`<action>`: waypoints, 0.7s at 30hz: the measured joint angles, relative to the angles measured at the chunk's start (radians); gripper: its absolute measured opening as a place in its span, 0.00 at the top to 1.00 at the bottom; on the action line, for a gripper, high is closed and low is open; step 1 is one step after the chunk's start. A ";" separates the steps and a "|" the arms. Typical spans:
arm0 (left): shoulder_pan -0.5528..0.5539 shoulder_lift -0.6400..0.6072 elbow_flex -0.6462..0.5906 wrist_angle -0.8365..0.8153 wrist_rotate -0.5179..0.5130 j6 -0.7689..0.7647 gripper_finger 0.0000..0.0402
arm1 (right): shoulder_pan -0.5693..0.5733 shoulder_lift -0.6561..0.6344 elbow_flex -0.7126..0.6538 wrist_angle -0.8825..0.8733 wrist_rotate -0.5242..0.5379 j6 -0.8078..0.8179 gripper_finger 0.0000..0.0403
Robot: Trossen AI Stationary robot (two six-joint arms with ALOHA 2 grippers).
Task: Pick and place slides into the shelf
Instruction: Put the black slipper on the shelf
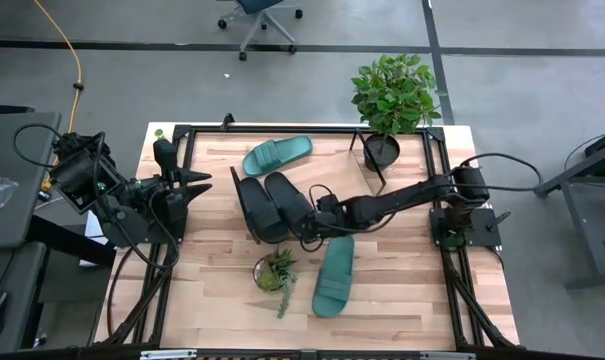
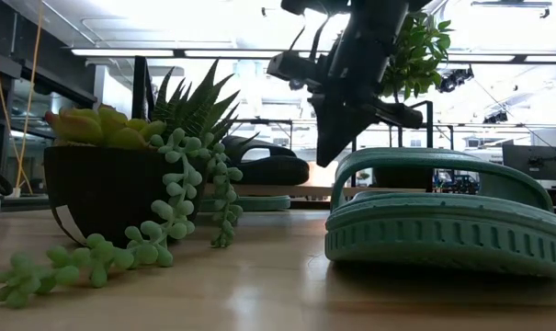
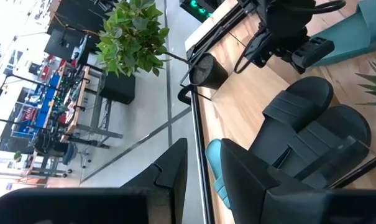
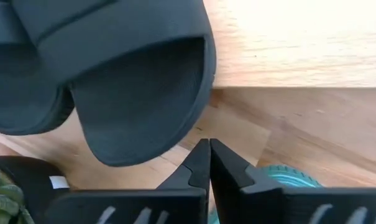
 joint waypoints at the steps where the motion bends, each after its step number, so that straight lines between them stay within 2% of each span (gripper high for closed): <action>1: 0.000 0.000 0.000 0.000 0.000 0.000 0.79 | -0.002 0.000 0.000 -0.001 -0.009 0.001 1.00; 12: 0.000 0.000 0.000 0.000 0.000 0.002 0.79 | -0.012 0.000 0.000 0.094 0.021 -0.049 1.00; 18: 0.000 0.000 0.000 0.000 0.000 0.002 0.79 | -0.008 0.000 0.000 0.003 0.057 0.030 1.00; 21: 0.000 0.000 0.000 0.000 0.000 0.002 0.79 | -0.007 0.000 0.000 -0.002 0.034 0.029 1.00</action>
